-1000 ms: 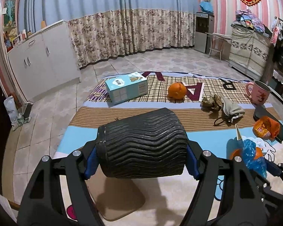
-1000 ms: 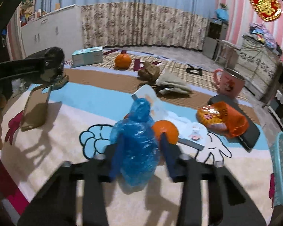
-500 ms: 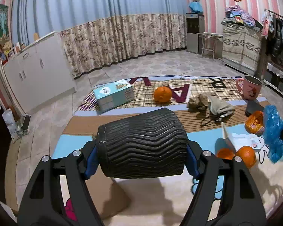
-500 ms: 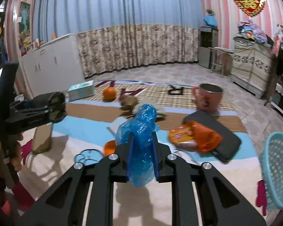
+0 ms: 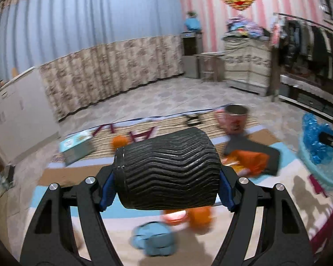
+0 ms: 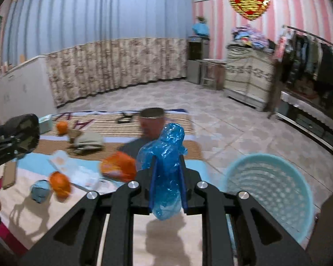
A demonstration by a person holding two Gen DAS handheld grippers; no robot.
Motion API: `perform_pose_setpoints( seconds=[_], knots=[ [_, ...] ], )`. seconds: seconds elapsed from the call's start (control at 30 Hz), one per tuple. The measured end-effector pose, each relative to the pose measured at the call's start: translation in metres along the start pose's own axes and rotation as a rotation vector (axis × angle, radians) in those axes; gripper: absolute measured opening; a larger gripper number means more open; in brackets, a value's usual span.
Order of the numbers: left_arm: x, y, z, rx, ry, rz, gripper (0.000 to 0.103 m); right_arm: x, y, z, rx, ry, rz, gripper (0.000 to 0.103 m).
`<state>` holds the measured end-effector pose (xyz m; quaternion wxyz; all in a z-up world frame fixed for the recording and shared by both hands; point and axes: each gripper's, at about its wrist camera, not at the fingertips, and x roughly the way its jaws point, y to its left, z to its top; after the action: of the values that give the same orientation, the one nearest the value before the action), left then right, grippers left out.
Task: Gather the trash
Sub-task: 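Carry the cup and blue bag to the basket and drop them in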
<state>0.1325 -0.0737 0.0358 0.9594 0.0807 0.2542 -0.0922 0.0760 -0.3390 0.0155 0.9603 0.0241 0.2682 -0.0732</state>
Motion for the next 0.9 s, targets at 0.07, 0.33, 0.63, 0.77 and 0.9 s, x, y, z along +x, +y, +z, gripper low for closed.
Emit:
perform_pose_setpoints(
  seconds=[0.07,0.33,0.63,0.77,0.9],
  knots=[
    [0.003,-0.026,0.004,0.007,-0.002,-0.044,0.071,-0.005,-0.026,-0.003,0.018,0.001,-0.036,0.018],
    [0.025,-0.136,0.007,0.058,0.019,-0.192,0.072,-0.018,-0.114,-0.017,0.086,0.019,-0.157,0.018],
    [0.041,-0.257,0.001,0.16,0.055,-0.332,0.072,-0.011,-0.174,-0.024,0.148,0.035,-0.214,0.018],
    [0.045,-0.29,0.003,0.206,0.053,-0.353,0.072,-0.009,-0.194,-0.029,0.17,0.043,-0.227,0.018],
    [0.047,-0.313,0.01,0.209,0.059,-0.402,0.072,-0.008,-0.211,-0.036,0.206,0.049,-0.239,0.018]
  ],
)
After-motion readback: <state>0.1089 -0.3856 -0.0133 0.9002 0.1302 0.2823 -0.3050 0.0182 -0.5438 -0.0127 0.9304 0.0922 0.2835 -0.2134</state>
